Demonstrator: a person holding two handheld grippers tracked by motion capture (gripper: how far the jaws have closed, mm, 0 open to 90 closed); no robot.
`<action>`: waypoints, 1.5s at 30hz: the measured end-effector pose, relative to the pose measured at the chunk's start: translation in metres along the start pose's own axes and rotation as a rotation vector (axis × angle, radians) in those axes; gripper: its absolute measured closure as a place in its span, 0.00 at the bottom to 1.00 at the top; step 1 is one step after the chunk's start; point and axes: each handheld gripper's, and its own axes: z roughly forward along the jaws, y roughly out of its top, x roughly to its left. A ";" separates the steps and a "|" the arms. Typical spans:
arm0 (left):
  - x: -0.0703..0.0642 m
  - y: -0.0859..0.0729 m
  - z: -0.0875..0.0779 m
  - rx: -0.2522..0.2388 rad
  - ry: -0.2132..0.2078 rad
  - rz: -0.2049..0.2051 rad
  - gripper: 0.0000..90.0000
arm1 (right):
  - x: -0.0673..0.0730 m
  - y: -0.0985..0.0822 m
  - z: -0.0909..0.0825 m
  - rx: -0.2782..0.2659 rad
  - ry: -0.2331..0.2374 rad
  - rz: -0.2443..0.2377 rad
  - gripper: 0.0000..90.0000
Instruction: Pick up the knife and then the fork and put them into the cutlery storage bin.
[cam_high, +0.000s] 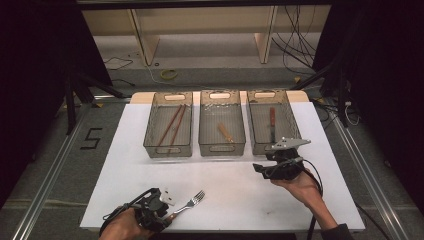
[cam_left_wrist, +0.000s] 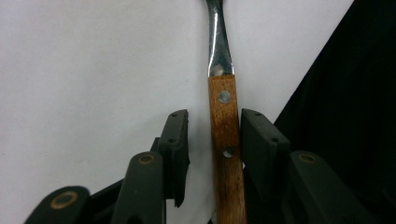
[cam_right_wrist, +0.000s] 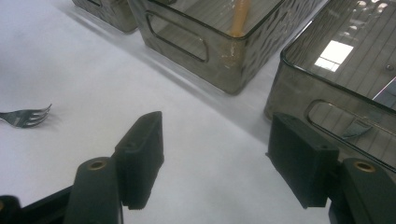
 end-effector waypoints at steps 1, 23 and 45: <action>0.000 0.000 0.000 0.003 0.002 0.011 0.70 | 0.000 0.000 0.000 0.001 -0.001 -0.001 0.40; -0.003 0.000 0.001 -0.038 0.009 0.025 0.85 | 0.002 -0.002 0.001 0.007 0.004 -0.005 0.41; -0.001 0.029 -0.004 -0.121 0.012 0.114 0.85 | 0.021 0.006 -0.005 -0.052 0.090 -0.073 0.41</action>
